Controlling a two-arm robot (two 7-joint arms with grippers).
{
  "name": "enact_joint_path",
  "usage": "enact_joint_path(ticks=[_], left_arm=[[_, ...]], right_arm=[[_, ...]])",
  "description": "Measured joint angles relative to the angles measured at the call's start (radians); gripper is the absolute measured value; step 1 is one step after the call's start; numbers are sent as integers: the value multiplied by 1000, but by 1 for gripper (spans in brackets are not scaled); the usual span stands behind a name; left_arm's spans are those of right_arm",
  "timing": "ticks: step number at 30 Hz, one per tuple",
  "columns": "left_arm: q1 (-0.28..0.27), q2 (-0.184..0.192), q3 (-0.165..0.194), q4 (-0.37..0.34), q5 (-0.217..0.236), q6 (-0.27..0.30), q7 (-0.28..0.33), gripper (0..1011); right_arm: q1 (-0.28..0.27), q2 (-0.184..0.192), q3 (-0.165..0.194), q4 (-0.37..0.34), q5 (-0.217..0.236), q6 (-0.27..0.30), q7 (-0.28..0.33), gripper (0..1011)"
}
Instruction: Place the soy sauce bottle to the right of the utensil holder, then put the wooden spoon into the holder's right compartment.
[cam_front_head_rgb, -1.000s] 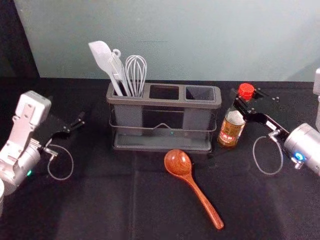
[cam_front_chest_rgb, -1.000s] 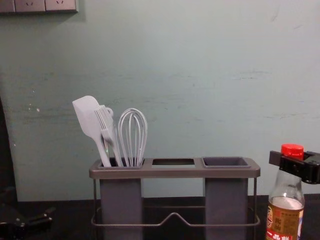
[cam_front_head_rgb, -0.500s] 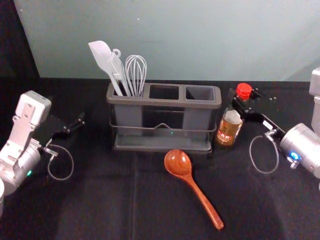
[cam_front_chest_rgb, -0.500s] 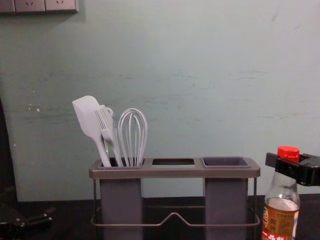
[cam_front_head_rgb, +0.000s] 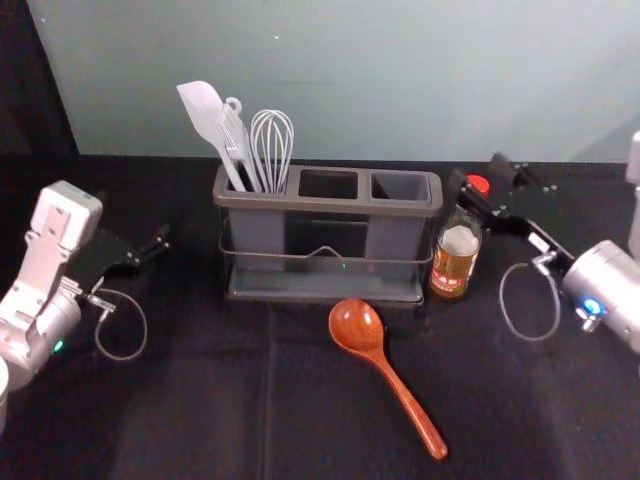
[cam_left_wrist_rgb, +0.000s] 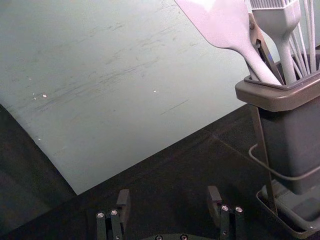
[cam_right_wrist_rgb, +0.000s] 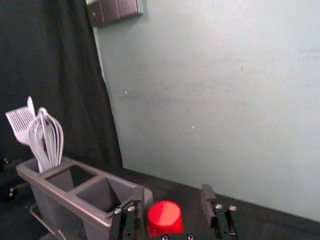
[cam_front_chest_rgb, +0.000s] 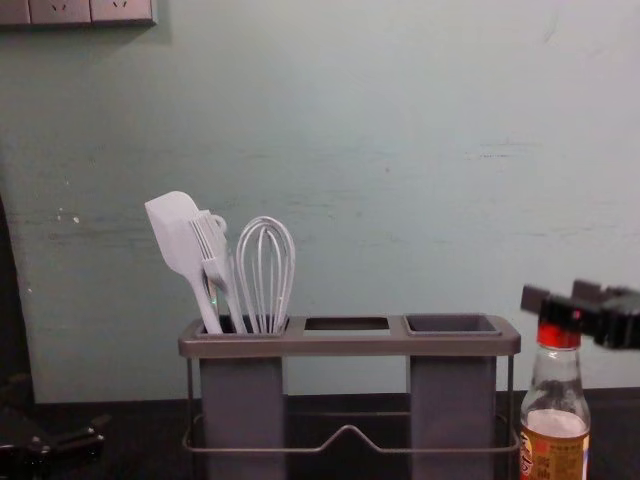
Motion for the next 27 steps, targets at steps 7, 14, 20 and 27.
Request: enact_joint_path(ticks=[7,14,20,27], left_arm=[[0,0,0,0,0,0,0,1005],[0,0,0,0,0,0,0,1005],[0,0,0,0,0,0,0,1005],[0,0,0,0,0,0,0,1005]], right_arm=[[-55,42,34,-130,3,25,-23,918],[-125,106,30,-251,-17,91,-25,1002],[-188,156,-4,-333,-38,147,-13,1002],[-217,189,-69,-374,-73,222,-5,1002]])
